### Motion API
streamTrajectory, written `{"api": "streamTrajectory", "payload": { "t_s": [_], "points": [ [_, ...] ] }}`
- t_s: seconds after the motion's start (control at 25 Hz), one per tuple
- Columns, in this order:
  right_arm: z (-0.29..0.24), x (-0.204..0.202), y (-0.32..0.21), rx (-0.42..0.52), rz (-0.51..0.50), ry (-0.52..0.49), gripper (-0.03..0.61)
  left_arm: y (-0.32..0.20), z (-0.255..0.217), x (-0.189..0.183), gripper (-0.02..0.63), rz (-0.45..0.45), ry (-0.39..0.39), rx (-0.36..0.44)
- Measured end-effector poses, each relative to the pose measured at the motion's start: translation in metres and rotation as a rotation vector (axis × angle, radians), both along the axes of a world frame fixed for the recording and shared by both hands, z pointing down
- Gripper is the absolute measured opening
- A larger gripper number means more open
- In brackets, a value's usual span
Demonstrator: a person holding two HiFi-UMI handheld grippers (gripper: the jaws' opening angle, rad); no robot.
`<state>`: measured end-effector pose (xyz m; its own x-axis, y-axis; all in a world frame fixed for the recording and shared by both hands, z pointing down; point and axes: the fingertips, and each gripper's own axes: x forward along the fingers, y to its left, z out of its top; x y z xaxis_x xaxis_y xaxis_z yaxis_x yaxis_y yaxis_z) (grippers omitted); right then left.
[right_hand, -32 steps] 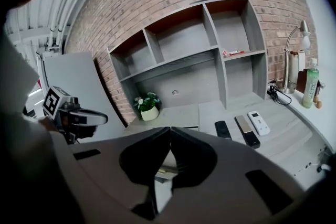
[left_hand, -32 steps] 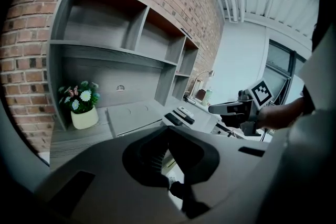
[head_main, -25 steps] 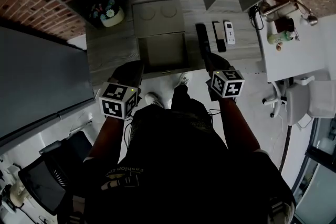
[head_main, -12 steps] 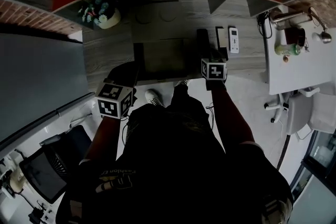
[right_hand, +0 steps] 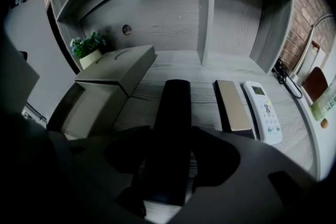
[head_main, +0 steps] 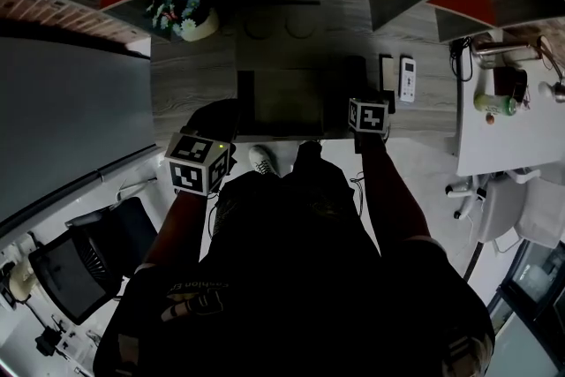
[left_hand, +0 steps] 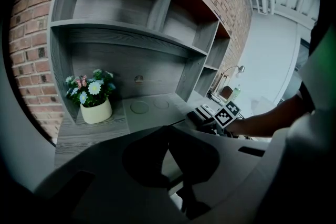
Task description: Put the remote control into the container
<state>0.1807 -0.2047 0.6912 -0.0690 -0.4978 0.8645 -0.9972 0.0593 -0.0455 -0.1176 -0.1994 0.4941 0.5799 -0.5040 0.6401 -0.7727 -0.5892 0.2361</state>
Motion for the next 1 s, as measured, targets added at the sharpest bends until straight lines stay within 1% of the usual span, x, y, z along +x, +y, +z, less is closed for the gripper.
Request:
{"api": "streamTrajectory", "payload": {
  "t_s": [0.2, 0.4, 0.52, 0.64, 0.68, 0.76, 0.88, 1.0],
  "points": [
    [0.0, 0.003, 0.001, -0.003, 0.019, -0.017, 0.241, -0.002, 0.002, -0.003, 0.006, -0.003, 0.019, -0.011],
    [-0.005, 0.001, 0.004, 0.001, 0.03, -0.065, 0.236, -0.005, -0.012, -0.005, 0.006, -0.004, 0.049, 0.012],
    [-0.022, -0.006, 0.007, 0.037, 0.013, -0.08, 0.236, -0.003, -0.007, -0.009, 0.006, 0.004, 0.045, 0.016],
    [-0.054, -0.022, 0.005, 0.111, -0.056, -0.088, 0.236, -0.003, -0.004, -0.016, 0.006, -0.008, 0.04, 0.013],
    [-0.063, -0.031, 0.004, 0.142, -0.102, -0.084, 0.236, -0.002, -0.001, -0.019, 0.006, -0.012, 0.035, 0.008],
    [-0.083, -0.06, 0.002, 0.192, -0.251, -0.076, 0.236, -0.001, 0.005, -0.024, 0.006, -0.019, 0.028, 0.002],
    [-0.103, -0.125, 0.004, 0.215, -0.554, -0.049, 0.236, -0.001, 0.005, -0.03, 0.006, -0.039, 0.038, 0.002],
    [-0.095, -0.178, 0.009, 0.196, -0.852, 0.046, 0.236, 0.0, 0.006, -0.04, 0.006, -0.056, 0.036, 0.008]
  ]
}}
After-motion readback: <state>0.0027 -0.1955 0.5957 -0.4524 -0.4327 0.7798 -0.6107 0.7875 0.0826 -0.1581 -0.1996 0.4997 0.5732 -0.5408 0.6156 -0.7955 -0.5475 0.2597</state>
